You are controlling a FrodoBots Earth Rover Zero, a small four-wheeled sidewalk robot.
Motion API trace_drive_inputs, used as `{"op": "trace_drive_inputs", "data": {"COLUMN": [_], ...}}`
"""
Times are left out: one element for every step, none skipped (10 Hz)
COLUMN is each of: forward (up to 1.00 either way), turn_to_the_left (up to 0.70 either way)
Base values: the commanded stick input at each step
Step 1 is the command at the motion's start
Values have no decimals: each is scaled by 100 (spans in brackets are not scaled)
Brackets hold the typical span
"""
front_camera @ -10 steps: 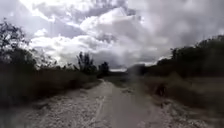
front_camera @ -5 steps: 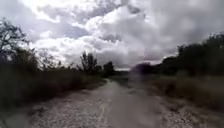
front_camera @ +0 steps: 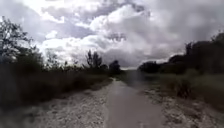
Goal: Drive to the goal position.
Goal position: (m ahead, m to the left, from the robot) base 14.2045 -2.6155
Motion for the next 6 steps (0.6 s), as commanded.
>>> {"op": "trace_drive_inputs", "data": {"forward": [59, 59, 59, 59, 59, 59], "turn_to_the_left": [1, 1, 1, 1, 1, 1]}}
